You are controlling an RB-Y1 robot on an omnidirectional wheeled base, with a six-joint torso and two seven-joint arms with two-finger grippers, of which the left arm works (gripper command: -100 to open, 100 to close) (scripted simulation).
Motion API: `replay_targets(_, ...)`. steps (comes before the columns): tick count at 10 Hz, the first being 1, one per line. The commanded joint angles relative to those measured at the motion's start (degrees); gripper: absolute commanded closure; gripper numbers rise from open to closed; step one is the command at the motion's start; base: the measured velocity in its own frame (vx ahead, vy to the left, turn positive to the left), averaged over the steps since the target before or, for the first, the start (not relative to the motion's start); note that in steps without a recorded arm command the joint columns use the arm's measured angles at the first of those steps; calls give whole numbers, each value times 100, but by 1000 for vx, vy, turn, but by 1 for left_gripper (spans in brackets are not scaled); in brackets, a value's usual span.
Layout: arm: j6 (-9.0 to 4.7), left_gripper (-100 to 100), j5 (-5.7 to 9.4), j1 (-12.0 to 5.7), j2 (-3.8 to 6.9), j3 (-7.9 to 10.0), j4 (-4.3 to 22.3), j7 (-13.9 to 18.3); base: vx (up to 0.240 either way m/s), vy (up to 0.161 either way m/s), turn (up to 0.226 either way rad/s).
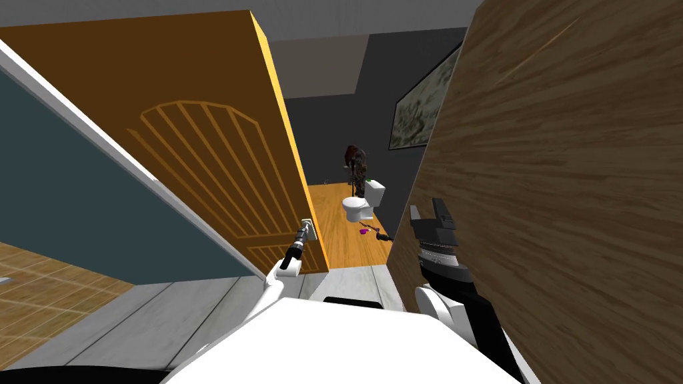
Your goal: Pull the door open
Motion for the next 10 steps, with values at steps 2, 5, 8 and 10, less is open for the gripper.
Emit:
replay_targets(2,8,100,-2,6,-4,-3,2,-6,-23,3,-6)
replay_targets(5,8,100,-2,6,-4,-3,2,-6,-8,0,1)
replay_targets(8,-53,100,11,109,180,-171,-63,173,-177,74,-137)
replay_targets(10,-102,100,23,180,316,-288,-116,308,-188,71,-134)
